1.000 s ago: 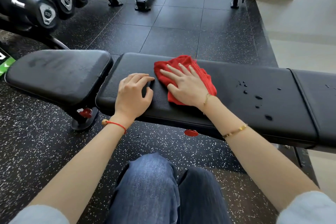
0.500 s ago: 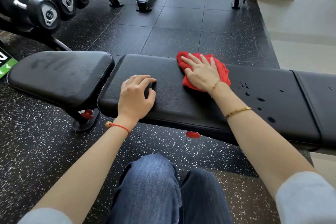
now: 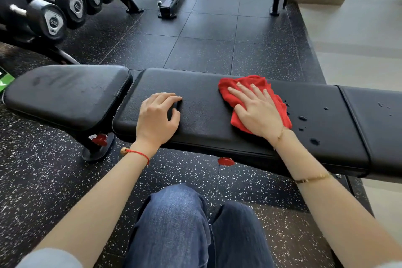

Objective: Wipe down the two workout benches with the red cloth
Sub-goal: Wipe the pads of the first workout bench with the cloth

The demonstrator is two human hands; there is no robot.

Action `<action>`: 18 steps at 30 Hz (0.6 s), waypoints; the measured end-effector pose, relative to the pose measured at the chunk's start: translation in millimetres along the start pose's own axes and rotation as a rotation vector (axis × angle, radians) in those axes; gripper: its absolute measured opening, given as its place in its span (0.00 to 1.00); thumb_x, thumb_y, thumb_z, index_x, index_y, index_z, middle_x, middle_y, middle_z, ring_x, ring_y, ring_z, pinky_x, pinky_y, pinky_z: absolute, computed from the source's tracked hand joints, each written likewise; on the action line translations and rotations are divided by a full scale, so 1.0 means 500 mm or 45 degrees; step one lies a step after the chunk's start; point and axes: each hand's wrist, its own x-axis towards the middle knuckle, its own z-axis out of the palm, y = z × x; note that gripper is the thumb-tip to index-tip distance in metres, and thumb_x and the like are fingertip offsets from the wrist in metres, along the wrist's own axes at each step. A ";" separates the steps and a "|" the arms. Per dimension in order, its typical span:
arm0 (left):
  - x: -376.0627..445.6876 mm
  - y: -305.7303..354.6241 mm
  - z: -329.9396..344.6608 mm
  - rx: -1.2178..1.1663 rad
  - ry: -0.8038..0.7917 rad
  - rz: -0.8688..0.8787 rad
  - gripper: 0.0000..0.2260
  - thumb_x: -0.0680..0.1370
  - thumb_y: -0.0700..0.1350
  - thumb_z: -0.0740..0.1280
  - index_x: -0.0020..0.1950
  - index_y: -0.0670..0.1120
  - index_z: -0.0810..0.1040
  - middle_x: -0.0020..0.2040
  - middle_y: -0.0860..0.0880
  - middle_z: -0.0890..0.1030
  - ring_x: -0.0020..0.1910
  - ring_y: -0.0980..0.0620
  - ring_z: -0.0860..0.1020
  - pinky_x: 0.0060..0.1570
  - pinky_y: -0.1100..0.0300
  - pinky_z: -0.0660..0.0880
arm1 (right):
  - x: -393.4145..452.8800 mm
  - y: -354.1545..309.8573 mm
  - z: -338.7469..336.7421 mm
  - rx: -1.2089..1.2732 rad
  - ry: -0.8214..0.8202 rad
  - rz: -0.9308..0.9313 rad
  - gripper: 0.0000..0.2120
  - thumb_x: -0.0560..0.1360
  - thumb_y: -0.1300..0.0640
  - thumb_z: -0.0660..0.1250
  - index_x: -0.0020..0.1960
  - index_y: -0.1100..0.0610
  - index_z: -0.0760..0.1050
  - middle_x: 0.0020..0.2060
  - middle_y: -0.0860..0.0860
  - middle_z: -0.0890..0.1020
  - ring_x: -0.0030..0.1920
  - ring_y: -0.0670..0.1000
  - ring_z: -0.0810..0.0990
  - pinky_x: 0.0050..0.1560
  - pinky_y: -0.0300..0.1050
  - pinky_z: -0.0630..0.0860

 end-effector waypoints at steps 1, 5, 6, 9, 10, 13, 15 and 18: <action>0.000 0.001 0.002 0.004 0.003 -0.006 0.14 0.77 0.44 0.64 0.61 0.49 0.81 0.61 0.51 0.81 0.64 0.49 0.75 0.66 0.48 0.69 | 0.019 0.001 -0.003 0.003 0.005 0.068 0.25 0.80 0.48 0.53 0.76 0.39 0.57 0.78 0.42 0.56 0.79 0.52 0.50 0.78 0.55 0.42; -0.002 0.006 0.006 0.025 0.011 -0.020 0.14 0.77 0.44 0.63 0.61 0.48 0.81 0.61 0.50 0.81 0.64 0.49 0.75 0.66 0.49 0.69 | 0.066 -0.058 0.007 -0.035 -0.004 0.157 0.25 0.80 0.47 0.51 0.77 0.41 0.56 0.79 0.44 0.54 0.78 0.56 0.50 0.77 0.58 0.41; -0.002 0.007 0.005 0.027 0.012 -0.018 0.14 0.76 0.44 0.63 0.61 0.48 0.81 0.61 0.50 0.81 0.64 0.48 0.75 0.66 0.48 0.69 | 0.063 -0.079 0.011 -0.035 -0.010 0.121 0.25 0.80 0.47 0.51 0.77 0.40 0.55 0.79 0.43 0.54 0.79 0.56 0.50 0.77 0.58 0.41; -0.001 0.009 0.002 0.027 0.002 -0.020 0.15 0.76 0.43 0.63 0.61 0.48 0.81 0.61 0.49 0.81 0.64 0.48 0.75 0.66 0.48 0.70 | 0.023 -0.124 0.027 -0.015 -0.022 -0.039 0.26 0.80 0.47 0.51 0.77 0.40 0.55 0.78 0.43 0.54 0.79 0.55 0.49 0.77 0.58 0.41; -0.002 0.009 0.001 0.021 0.000 -0.024 0.15 0.76 0.43 0.63 0.61 0.48 0.81 0.61 0.49 0.81 0.64 0.47 0.75 0.66 0.48 0.70 | 0.004 -0.130 0.030 -0.011 -0.019 -0.080 0.26 0.79 0.47 0.52 0.77 0.40 0.55 0.78 0.43 0.55 0.79 0.55 0.49 0.77 0.57 0.41; -0.002 0.007 -0.002 0.011 -0.001 -0.013 0.15 0.76 0.42 0.63 0.61 0.48 0.81 0.61 0.49 0.81 0.64 0.47 0.76 0.66 0.48 0.70 | -0.055 -0.114 0.031 -0.015 -0.005 -0.159 0.27 0.78 0.46 0.52 0.77 0.39 0.55 0.78 0.42 0.56 0.79 0.53 0.49 0.78 0.54 0.41; -0.001 0.005 -0.004 0.011 -0.005 0.000 0.15 0.76 0.42 0.63 0.61 0.48 0.81 0.61 0.50 0.81 0.64 0.48 0.76 0.65 0.48 0.70 | -0.086 -0.082 0.027 -0.014 0.021 -0.132 0.28 0.76 0.45 0.49 0.76 0.37 0.56 0.78 0.41 0.57 0.79 0.52 0.50 0.78 0.52 0.42; -0.001 0.001 -0.002 0.012 -0.006 0.004 0.15 0.76 0.42 0.63 0.61 0.48 0.81 0.61 0.50 0.81 0.65 0.48 0.75 0.66 0.48 0.70 | -0.091 -0.024 0.012 -0.003 0.065 0.007 0.28 0.75 0.45 0.50 0.75 0.37 0.58 0.77 0.41 0.58 0.78 0.52 0.52 0.78 0.53 0.44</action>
